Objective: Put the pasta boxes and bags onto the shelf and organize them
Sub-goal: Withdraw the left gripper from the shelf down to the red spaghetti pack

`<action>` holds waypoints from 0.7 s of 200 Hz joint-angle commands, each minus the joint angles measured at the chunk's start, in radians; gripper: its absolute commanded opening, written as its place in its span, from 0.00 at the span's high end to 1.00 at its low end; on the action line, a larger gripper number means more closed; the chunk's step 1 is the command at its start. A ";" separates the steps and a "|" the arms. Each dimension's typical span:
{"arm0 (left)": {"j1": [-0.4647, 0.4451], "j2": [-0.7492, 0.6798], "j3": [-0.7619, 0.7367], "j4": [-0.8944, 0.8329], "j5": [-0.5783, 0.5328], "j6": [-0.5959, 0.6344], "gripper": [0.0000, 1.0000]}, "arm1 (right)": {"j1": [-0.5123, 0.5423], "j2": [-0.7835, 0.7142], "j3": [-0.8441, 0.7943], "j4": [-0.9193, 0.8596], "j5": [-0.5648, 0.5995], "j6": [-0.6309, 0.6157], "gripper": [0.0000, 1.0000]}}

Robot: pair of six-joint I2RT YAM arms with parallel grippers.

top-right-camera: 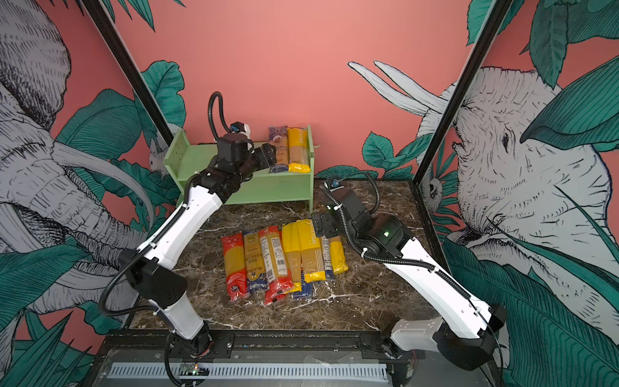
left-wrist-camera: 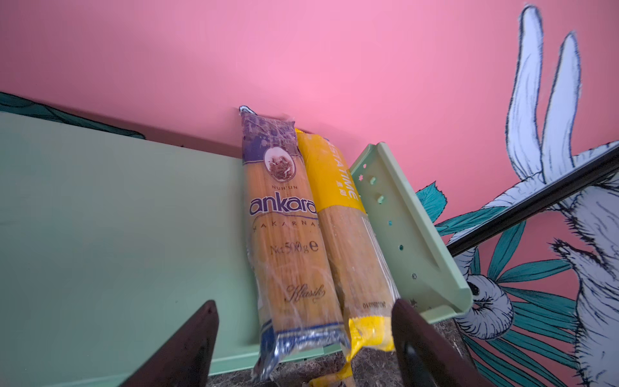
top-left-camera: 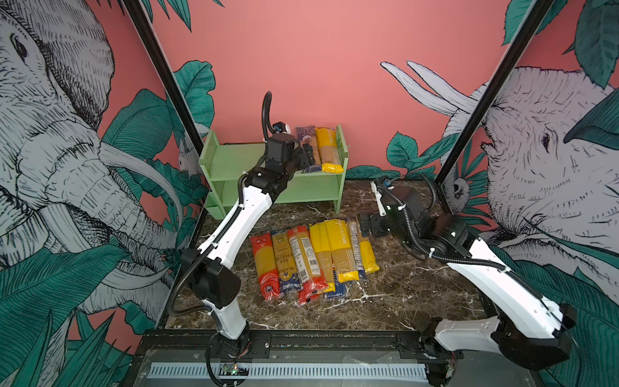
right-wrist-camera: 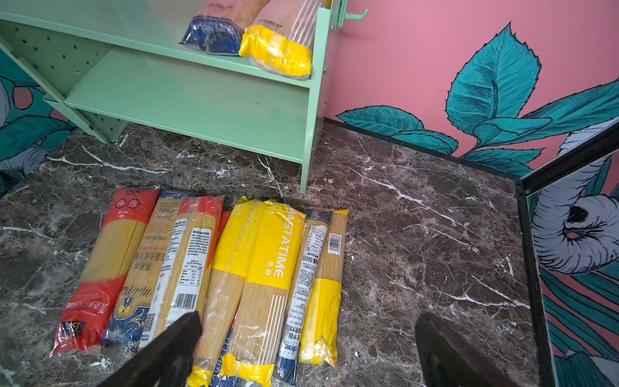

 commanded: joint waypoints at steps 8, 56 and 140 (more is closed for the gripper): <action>-0.038 -0.192 -0.185 -0.007 -0.068 0.019 0.18 | 0.007 -0.032 -0.034 0.007 -0.030 0.036 0.01; -0.099 -0.499 -0.522 -0.113 -0.171 0.001 0.17 | 0.067 -0.044 -0.096 0.021 -0.028 0.070 0.01; -0.109 -0.880 -1.034 -0.333 -0.170 -0.239 0.18 | 0.180 -0.036 -0.164 0.049 0.008 0.125 0.01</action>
